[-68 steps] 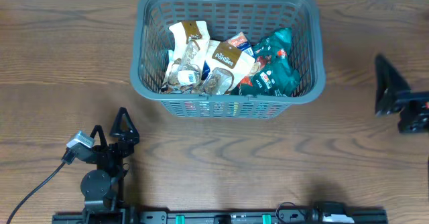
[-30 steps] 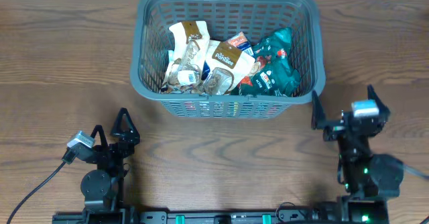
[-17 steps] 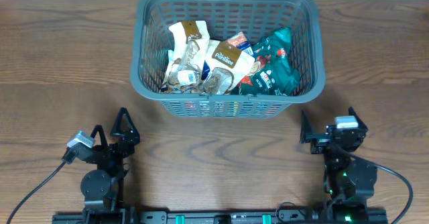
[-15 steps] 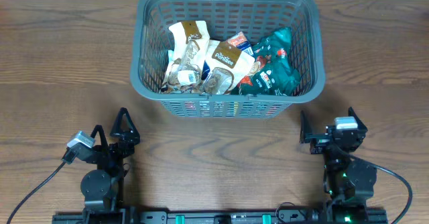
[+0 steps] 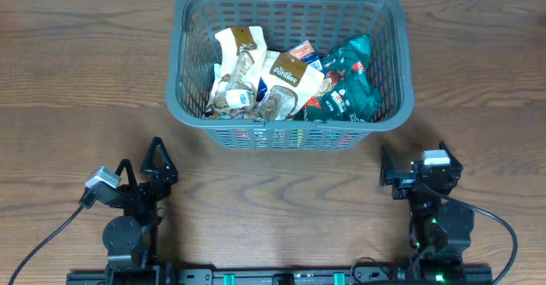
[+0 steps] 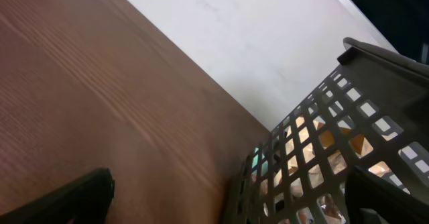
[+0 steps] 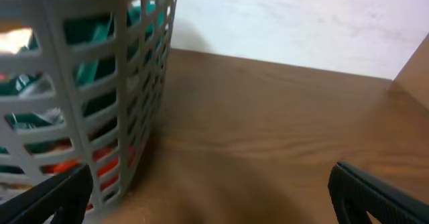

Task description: Pack container

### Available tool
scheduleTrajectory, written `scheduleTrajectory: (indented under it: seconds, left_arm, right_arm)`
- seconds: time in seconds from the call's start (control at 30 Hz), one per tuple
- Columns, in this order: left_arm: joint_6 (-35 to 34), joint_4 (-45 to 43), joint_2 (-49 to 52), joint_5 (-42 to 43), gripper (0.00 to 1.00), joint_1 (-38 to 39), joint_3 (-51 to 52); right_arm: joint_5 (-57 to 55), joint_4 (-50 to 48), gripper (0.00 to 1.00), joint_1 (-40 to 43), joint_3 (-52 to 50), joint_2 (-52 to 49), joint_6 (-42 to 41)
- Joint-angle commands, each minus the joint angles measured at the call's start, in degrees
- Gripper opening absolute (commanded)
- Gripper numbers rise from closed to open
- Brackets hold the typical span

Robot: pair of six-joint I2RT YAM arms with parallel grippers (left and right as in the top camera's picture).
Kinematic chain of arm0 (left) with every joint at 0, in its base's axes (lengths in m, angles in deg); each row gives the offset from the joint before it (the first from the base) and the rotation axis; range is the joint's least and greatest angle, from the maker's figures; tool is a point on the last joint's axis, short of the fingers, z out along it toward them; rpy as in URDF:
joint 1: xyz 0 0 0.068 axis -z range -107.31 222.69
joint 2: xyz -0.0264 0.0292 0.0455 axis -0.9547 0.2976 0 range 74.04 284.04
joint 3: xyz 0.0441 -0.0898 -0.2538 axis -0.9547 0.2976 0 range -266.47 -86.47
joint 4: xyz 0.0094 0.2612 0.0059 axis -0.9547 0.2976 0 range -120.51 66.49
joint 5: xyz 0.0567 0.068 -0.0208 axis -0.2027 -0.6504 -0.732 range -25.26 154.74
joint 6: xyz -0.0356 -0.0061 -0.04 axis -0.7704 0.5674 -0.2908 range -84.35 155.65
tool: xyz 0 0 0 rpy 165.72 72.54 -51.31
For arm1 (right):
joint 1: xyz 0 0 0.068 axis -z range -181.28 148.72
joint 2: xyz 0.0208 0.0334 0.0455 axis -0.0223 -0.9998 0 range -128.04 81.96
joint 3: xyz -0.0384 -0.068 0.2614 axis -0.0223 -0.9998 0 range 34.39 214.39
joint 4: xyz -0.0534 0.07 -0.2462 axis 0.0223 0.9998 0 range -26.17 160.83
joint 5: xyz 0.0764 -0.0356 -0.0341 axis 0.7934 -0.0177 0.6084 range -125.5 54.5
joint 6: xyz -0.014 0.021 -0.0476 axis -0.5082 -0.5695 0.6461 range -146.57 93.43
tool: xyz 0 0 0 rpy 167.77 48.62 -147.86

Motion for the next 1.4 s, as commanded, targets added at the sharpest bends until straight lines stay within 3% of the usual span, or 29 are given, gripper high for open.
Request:
scheduleTrajectory:
  seconds: [0.0, 1.1, 1.37]
  left_arm:
    - [-0.5, 2.0, -0.4, -0.5, 0.99, 0.2, 1.3]
    - [-0.5, 2.0, -0.4, -0.5, 0.99, 0.2, 1.3]
    - [-0.5, 2.0, -0.4, -0.5, 0.99, 0.2, 1.3]
  right_arm:
    - [-0.4, 0.0, 0.99, 0.0, -0.8, 0.5, 0.2]
    - [-0.2, 1.0, 0.99, 0.0, -4.2, 3.4, 1.1]
    - [-0.4, 1.0, 0.99, 0.0, -4.2, 10.8, 1.1]
